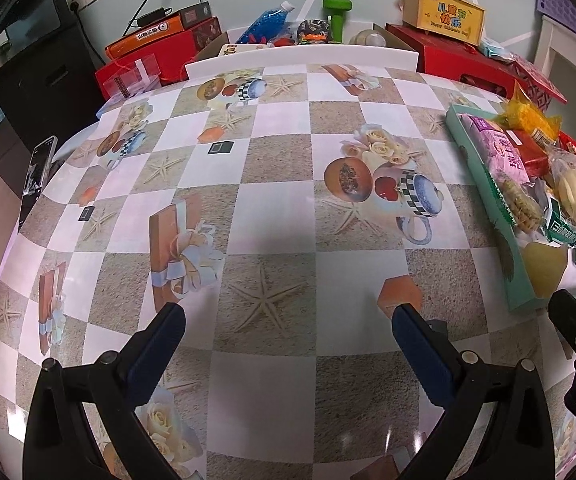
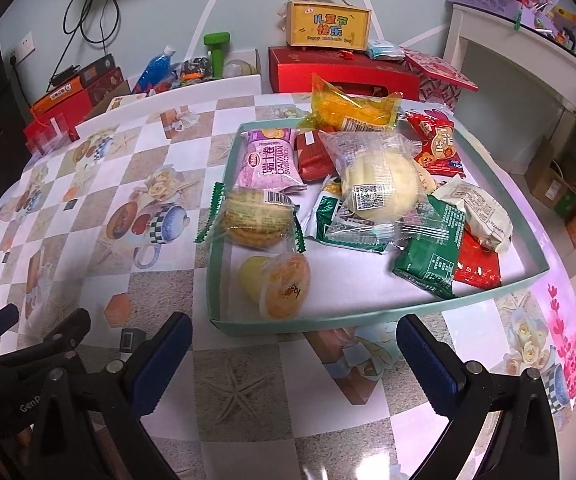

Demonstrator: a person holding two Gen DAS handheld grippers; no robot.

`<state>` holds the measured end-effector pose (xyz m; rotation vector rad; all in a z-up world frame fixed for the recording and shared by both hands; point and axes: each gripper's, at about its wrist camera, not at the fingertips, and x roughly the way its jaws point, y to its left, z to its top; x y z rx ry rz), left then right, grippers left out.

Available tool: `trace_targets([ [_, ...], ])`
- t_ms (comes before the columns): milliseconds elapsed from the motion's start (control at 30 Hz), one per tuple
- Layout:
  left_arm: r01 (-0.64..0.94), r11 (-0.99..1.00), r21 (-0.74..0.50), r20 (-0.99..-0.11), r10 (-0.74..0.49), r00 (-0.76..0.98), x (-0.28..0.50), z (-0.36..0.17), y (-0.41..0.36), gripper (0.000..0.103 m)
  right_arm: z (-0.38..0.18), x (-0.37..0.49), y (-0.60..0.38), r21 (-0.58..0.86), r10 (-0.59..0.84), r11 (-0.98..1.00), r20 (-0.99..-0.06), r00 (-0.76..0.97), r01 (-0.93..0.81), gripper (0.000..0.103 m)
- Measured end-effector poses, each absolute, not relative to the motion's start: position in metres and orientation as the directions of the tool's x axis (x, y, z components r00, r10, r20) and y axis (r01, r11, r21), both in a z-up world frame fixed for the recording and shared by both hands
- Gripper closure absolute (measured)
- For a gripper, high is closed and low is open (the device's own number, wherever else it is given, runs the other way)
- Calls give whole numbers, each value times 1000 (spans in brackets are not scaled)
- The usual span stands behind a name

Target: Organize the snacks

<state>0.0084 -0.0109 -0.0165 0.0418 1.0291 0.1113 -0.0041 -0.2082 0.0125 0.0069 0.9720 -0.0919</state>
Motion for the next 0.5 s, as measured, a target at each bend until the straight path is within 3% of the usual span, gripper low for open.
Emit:
trace_targets([
  [500, -63, 994, 85, -821, 105, 561, 3, -9, -16, 0, 11, -5, -209, -36, -75, 996, -825, 560, 80, 0],
])
